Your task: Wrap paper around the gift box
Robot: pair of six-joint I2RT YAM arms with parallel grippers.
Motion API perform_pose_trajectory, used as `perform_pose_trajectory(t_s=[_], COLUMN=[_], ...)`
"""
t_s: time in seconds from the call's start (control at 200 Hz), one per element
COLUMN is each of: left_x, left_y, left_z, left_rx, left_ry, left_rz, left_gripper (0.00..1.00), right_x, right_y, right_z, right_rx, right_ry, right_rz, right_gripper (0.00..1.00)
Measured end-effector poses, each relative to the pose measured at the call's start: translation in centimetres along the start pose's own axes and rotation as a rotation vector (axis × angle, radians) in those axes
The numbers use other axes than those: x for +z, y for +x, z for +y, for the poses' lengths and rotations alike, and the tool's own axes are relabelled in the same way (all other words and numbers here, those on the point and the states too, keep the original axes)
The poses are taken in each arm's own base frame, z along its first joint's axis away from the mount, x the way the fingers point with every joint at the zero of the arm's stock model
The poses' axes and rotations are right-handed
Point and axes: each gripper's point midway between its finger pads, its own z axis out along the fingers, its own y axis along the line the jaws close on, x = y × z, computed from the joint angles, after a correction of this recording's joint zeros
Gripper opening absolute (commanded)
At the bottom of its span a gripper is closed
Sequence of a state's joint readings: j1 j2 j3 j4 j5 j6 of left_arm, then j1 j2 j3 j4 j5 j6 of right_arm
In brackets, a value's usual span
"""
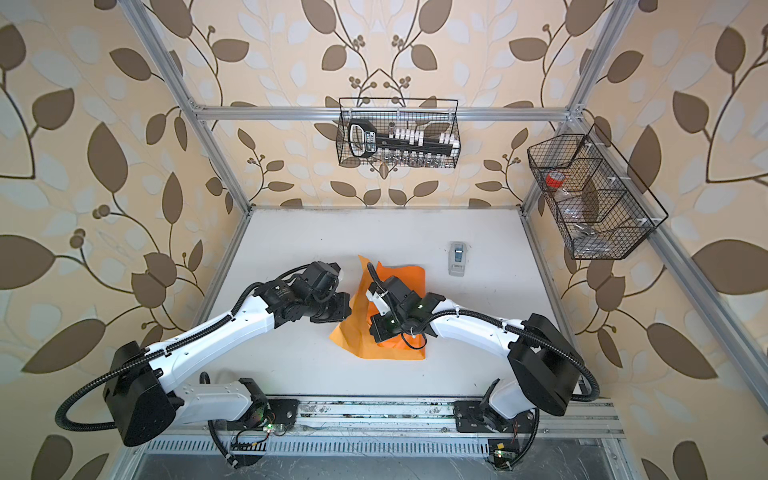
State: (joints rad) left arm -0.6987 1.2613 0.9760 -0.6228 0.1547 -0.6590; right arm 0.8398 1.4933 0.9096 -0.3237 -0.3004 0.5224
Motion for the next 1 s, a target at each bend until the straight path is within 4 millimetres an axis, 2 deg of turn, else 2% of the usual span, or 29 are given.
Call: perform_pose_trajectory(t_s=[0.305, 0.46, 0.68, 0.9, 1.0], left_x=[-0.6, -0.9, 1.1, 2.9, 3.7], left_y=[-0.3, -0.9, -0.5, -0.4, -0.7], left_z=[-2.7, -4.3, -5.0, -5.8, -6.5], left_rx=[0.01, 0.018, 0.009, -0.01, -0.017], left_ry=[0.119, 0.17, 0.204, 0.242, 0.266], left_rz=[0.019, 0.022, 0.093, 0.139, 0.149], left_gripper=[0.0, 0.0, 0.0, 0.0, 0.0], right_x=[-0.2, 0.3, 1.3, 1.2, 0.9], right_y=[-1.3, -0.7, 1.3, 1.1, 1.1], right_z=[1.7, 1.2, -0.1, -0.2, -0.3], right_rx=[0.022, 0.055, 0.119, 0.149, 0.17], right_ry=[-0.102, -0.136, -0.161, -0.211, -0.231], right_rz=[-0.038, -0.037, -0.004, -0.028, -0.043], right_gripper=[0.0, 0.0, 0.0, 0.0, 0.04])
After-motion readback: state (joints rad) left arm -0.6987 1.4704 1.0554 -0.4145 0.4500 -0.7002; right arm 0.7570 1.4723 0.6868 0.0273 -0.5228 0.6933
